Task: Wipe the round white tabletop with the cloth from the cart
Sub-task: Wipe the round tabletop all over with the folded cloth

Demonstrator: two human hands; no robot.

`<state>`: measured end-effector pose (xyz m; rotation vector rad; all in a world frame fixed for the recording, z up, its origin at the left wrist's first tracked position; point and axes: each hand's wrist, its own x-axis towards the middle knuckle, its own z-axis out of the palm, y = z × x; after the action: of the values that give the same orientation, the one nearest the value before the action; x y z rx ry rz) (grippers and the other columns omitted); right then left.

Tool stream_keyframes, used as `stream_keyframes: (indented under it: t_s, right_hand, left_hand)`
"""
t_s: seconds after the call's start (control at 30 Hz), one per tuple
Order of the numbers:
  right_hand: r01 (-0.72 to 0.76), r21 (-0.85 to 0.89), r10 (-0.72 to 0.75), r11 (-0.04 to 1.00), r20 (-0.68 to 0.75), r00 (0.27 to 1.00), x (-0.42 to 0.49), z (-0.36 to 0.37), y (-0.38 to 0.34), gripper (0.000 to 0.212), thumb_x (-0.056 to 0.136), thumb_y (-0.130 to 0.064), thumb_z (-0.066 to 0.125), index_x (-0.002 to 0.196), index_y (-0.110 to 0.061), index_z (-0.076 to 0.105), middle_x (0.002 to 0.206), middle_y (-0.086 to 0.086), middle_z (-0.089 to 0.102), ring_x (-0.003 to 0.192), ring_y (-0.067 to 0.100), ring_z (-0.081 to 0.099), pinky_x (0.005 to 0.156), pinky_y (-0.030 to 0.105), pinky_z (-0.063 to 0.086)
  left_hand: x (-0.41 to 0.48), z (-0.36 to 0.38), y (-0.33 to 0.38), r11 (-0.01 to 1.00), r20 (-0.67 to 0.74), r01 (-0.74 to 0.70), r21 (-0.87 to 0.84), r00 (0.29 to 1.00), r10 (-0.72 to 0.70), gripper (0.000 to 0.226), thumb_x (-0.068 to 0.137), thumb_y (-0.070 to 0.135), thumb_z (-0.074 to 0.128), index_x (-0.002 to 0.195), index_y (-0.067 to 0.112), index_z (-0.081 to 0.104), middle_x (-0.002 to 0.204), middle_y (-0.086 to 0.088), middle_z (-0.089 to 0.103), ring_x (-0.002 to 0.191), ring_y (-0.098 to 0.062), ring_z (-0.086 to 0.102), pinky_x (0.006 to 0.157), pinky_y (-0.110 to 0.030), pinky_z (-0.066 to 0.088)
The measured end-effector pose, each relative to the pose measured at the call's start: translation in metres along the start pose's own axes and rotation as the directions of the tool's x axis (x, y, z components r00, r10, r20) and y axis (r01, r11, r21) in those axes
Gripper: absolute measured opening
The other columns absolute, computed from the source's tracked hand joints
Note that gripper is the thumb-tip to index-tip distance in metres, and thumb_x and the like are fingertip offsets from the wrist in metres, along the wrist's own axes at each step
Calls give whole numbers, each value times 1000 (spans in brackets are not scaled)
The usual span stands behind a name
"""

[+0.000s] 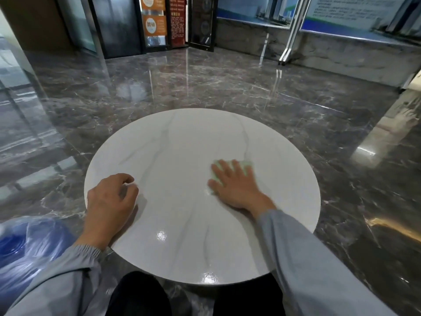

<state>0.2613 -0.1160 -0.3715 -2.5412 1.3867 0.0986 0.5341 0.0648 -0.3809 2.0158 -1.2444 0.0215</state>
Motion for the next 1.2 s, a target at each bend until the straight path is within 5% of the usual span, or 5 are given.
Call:
stream_keyframes:
  t_s: [0.17, 0.33, 0.67, 0.97, 1.2]
  right_hand:
    - [394, -17, -393, 919, 32, 919, -56, 38, -100, 67, 102, -70, 18, 163, -47, 4, 172, -17, -10, 156, 18, -24, 119, 53, -24]
    - [467, -11, -467, 884, 18, 884, -78, 31, -70, 67, 100, -72, 22, 162, -48, 10, 172, -18, 1, 159, 16, -12, 124, 47, -17]
    - [-297, 35, 298, 954, -6, 955, -32, -20, 123, 67, 102, -70, 20, 162, -47, 2, 172, -16, -9, 159, 20, -12, 125, 55, -8]
    - [403, -21, -402, 915, 25, 915, -117, 43, -83, 67, 102, -71, 18, 162, -49, 0, 171, -18, -14, 155, 17, -29, 120, 53, -24]
    - [267, -51, -267, 962, -4, 964, -91, 17, -5, 65, 101, -73, 18, 161, -52, 4, 171, -20, -3, 159, 14, -10, 126, 47, -11]
  left_hand:
    - [2, 0, -2, 1000, 37, 4, -14, 999, -4, 37, 90, 47, 42, 108, 24, 65, 102, 11, 60, 108, -27, 59, 102, -56, 41]
    - [2, -1, -1, 1000, 43, -14, 14, 999, 13, 39, 90, 48, 42, 106, 23, 67, 100, 9, 63, 105, -27, 60, 98, -52, 42]
    - [0, -2, 5, 993, 61, -99, 60, 994, 95, 33, 89, 44, 48, 99, 22, 70, 91, 11, 62, 87, -15, 55, 86, -39, 39]
    - [0, -1, 4, 981, 95, -163, 103, 984, 154, 23, 86, 42, 53, 89, 27, 69, 90, 11, 68, 89, -20, 62, 83, -45, 49]
    - [0, 5, -7, 971, 86, -196, 134, 979, 186, 24, 87, 43, 51, 86, 28, 69, 93, 9, 67, 94, -24, 63, 87, -48, 50]
